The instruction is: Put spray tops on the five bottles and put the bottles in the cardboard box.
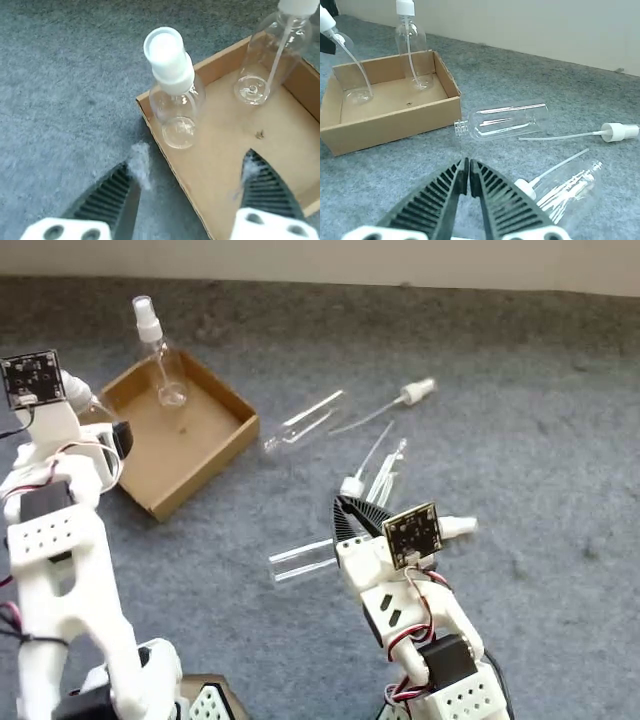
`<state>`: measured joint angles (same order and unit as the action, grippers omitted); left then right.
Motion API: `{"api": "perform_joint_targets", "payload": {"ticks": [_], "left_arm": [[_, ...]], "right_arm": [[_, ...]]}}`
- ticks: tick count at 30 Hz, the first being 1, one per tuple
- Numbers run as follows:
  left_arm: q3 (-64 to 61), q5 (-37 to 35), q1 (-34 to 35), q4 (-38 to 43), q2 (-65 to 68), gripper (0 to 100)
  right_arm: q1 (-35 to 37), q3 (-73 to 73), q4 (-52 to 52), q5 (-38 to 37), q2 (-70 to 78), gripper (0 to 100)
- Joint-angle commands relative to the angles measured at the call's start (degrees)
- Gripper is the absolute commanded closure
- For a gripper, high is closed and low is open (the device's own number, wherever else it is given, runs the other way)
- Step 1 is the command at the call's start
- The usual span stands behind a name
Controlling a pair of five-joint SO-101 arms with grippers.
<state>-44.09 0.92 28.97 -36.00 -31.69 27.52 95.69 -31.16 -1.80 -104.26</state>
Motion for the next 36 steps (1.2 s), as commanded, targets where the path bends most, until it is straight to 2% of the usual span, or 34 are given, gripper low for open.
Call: {"api": "perform_joint_targets", "payload": {"ticks": [1,4,8,17,23,26,31,36], "left_arm": [[0.6,0.6,-0.3,-9.2,-9.5,74],[0.9,1.8,-1.7,-15.5,-13.0,74],[0.9,11.4,-9.2,-24.7,-15.6,74],[1.3,12.0,-25.6,-28.8,-16.5,74],[10.9,16.3,-40.0,-41.4,-16.1,74],[17.5,16.4,-44.6,-46.9,-11.4,74],[29.9,16.4,-46.5,-53.8,5.3,74],[37.2,16.5,-52.3,-57.6,16.5,74]], "right_arm": [[-1.1,7.7,-0.1,-0.4,0.0,99.5],[-4.4,7.7,-0.1,-0.3,-0.5,99.5],[-10.3,7.7,0.2,-0.2,-0.6,99.5],[-21.3,7.7,0.2,-0.2,-0.6,99.5],[-24.7,7.8,0.3,-0.2,-0.6,99.5],[-24.7,7.8,0.3,-0.2,-0.6,99.5],[-24.7,7.9,0.3,-0.2,-0.6,99.5],[-24.9,7.9,3.2,-0.2,-0.6,99.5]]}}
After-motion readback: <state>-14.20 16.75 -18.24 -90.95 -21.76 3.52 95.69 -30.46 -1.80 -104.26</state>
